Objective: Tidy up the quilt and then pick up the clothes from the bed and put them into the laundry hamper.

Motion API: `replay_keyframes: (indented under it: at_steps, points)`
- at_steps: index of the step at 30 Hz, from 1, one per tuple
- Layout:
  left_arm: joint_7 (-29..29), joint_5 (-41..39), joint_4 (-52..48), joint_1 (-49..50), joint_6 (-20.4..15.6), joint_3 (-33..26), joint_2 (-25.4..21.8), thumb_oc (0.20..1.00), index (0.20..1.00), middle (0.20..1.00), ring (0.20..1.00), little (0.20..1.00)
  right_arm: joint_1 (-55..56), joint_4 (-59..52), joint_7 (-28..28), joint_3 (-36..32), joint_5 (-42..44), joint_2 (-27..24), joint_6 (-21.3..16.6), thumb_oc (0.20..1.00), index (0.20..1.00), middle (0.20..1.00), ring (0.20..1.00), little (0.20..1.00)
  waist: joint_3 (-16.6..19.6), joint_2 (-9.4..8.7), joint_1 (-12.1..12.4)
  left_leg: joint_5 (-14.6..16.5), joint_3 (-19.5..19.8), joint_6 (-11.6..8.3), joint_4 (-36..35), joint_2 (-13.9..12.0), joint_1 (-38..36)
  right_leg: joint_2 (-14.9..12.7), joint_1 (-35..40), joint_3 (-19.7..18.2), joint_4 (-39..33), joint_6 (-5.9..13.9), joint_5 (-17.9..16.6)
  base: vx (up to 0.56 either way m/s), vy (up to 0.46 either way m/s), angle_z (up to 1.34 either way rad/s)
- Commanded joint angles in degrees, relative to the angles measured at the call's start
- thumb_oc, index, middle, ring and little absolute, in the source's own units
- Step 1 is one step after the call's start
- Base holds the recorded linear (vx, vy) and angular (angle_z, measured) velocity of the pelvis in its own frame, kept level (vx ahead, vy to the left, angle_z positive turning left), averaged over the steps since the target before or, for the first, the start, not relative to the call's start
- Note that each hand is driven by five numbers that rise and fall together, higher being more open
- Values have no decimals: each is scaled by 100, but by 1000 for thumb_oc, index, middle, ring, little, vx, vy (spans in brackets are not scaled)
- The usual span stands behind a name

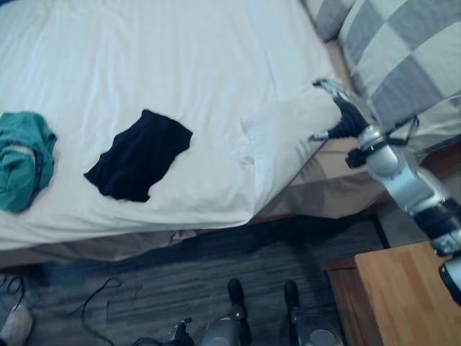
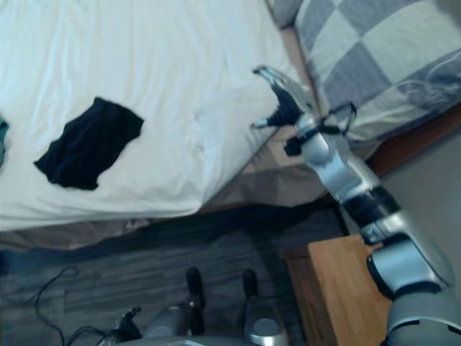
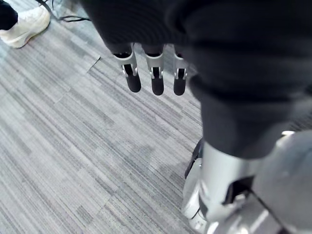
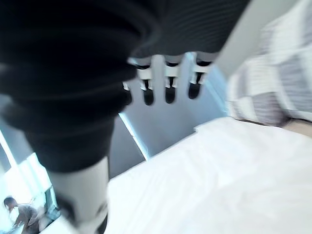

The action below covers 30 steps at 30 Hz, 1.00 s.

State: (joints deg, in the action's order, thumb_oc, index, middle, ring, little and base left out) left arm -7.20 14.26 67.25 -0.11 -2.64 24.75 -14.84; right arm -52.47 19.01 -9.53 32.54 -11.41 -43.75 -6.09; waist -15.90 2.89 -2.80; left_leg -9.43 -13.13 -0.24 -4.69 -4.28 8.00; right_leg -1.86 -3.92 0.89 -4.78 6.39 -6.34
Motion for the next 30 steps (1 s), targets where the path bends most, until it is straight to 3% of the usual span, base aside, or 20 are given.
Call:
replay_keyframes:
  at_steps: [1, 4, 11, 12, 13, 14, 18, 23, 24, 25, 26, 27, 30]
  points:
    - [-138, -165, 2, -620, -244, 113, -131, 1000, 1000, 1000, 1000, 1000, -931, 306, -264, 228, -353, 34, -89, 1000, 1000, 1000, 1000, 1000, -389, -312, 127, 702, -12, -649, -31, -275, -648, -553, -391, 68, -3, 419, 109, -80, -46, 4]
    - [-251, -395, -25, -787, -335, 324, -235, 1000, 1000, 1000, 1000, 1000, -2118, 1561, -555, 799, -537, 490, 46, 1000, 1000, 1000, 1000, 1000, -699, -161, 262, 507, 119, -732, -31, -361, -179, -513, -812, 159, 69, 370, 35, -71, -64, 14]
    - [-444, -547, 86, -1130, -405, 509, -247, 1000, 1000, 1000, 1000, 1000, -2956, 2994, -759, 1322, -592, 1356, 137, 1000, 1000, 1000, 1000, 1000, -1024, -9, 391, 328, 279, -795, -31, -426, 340, -479, -1396, 244, 420, 323, 88, -60, -52, 12]
    - [-485, -556, 86, -1187, -419, 559, -243, 1000, 1000, 1000, 1000, 1000, -3025, 3165, -734, 1401, -575, 1438, 146, 940, 940, 940, 940, 940, -1065, 18, 407, 306, 304, -797, -31, -429, 385, -491, -1463, 253, 493, 314, 113, -49, -68, 1]
    - [-504, -587, 98, -1320, -421, 626, -220, 1000, 1000, 1000, 1000, 1000, -3077, 3593, -691, 1495, -530, 1554, 188, 338, 338, 338, 338, 338, -1103, 60, 437, 283, 340, -797, -31, -425, 419, -490, -1533, 268, 619, 290, 167, -32, -48, 3]
    - [-504, -587, 100, -1322, -421, 624, -218, 1000, 1000, 1000, 1000, 1000, -3084, 3605, -695, 1501, -528, 1559, 182, 200, 200, 200, 200, 200, -1102, 62, 434, 283, 342, -798, -31, -425, 423, -491, -1539, 270, 627, 290, 172, -16, -35, 6]
    - [-541, -608, 72, -1455, -435, 715, -73, 1000, 1000, 1000, 1000, 1000, -2917, 4014, -605, 1563, -513, 1569, 250, 200, 200, 200, 200, 200, -1043, 89, 419, 290, 371, -805, -31, -418, 303, -472, -1437, 320, 715, 247, 275, 21, 4, 13]
    - [-548, -521, 145, -1373, -328, 592, 28, 1000, 1000, 1000, 1000, 1000, -1969, 3578, -678, 953, -209, 1014, 316, 200, 200, 200, 200, 200, -846, -67, 266, 397, 330, -809, -31, -437, -90, -410, -1019, 392, 654, 221, 361, 38, 12, 12]
    - [-530, -435, 203, -1309, -249, 504, 60, 1000, 1000, 1000, 1000, 1000, -1349, 3254, -735, 538, -82, 849, 321, 937, 937, 937, 937, 937, -737, -168, 186, 473, 306, -792, -31, -446, -256, -406, -834, 393, 595, 223, 371, 75, 1, 16]
    - [-507, -376, 230, -1259, -220, 453, 74, 1000, 1000, 1000, 1000, 1000, -1010, 3106, -758, 260, 57, 808, 305, 1000, 1000, 1000, 1000, 1000, -680, -213, 150, 510, 285, -788, -31, -456, -347, -403, -742, 397, 564, 224, 384, 59, 1, 9]
    - [-507, -375, 227, -1249, -219, 464, 66, 1000, 1000, 1000, 1000, 1000, -982, 3084, -756, 241, 53, 803, 313, 1000, 1000, 1000, 1000, 1000, -680, -220, 161, 514, 282, -789, -31, -455, -361, -403, -727, 395, 558, 225, 384, 44, 0, -10]
    - [-483, -322, 288, -1187, -153, 362, 97, 1000, 1000, 1000, 1000, 1000, -296, 2961, -875, -292, 387, 821, 286, 1000, 1000, 1000, 1000, 1000, -564, -304, 77, 598, 246, -758, -31, -461, -518, -394, -591, 384, 534, 224, 400, 28, -3, -17]
    - [-446, -262, 293, -1089, -91, 275, 119, 1000, 1000, 1000, 1000, 1000, 493, 2812, -983, -912, 825, 894, 219, 1000, 1000, 1000, 1000, 1000, -453, -396, -8, 703, 153, -724, -31, -467, -741, -390, -398, 344, 514, 236, 440, 57, 18, -20]
